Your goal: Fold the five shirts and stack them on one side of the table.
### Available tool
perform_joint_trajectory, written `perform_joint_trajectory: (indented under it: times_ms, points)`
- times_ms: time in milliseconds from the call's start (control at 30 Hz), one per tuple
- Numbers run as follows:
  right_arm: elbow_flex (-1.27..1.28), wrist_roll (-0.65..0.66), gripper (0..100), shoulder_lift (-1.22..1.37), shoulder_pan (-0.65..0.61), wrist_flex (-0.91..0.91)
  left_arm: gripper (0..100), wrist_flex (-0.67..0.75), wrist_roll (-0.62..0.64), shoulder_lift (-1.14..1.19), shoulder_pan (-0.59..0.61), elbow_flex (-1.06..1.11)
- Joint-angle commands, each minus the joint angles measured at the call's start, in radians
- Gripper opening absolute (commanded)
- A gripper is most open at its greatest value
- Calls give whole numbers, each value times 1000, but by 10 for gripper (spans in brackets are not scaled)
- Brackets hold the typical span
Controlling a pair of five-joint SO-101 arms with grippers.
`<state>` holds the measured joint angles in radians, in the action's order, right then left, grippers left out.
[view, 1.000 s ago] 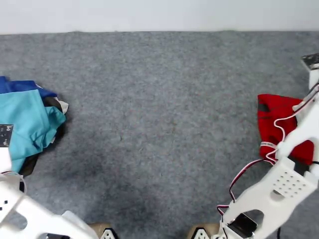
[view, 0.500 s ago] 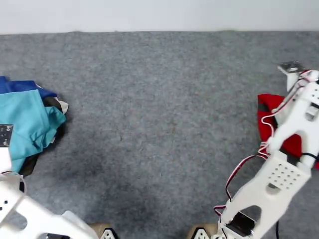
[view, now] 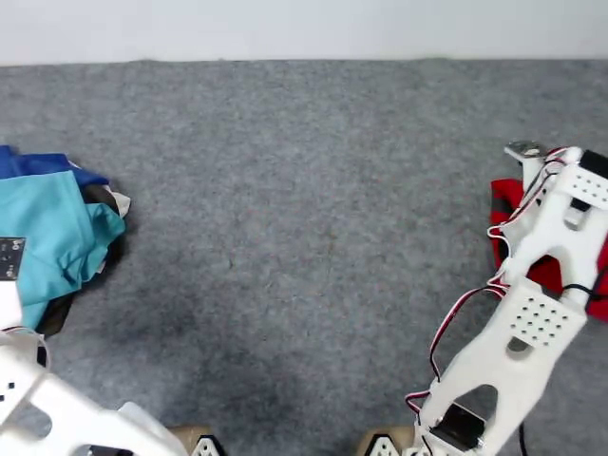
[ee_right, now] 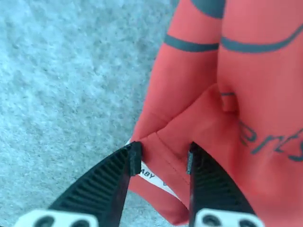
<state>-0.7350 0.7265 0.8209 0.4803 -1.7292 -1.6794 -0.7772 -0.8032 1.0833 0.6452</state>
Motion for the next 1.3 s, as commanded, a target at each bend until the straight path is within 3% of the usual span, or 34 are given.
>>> perform_joint_trajectory:
  times_ms: [0,133,400,633,1000,1267]
  points:
    - [-11,-8,107,-15,-1,15,15,12,-9,-17,-3,-4]
    - [-11,-8,7,-16,2,30,15,12,-9,-17,-6,-4]
    - [-58,3,9,-53,18,-28,15,12,-9,-17,-6,-4]
    - [-64,97,9,-166,22,-68,15,14,-9,-17,-6,-2]
    - [285,259,9,-325,19,-67,15,20,-9,-17,-8,56]
    - [319,319,36,-355,27,-65,15,35,-9,-17,-8,54]
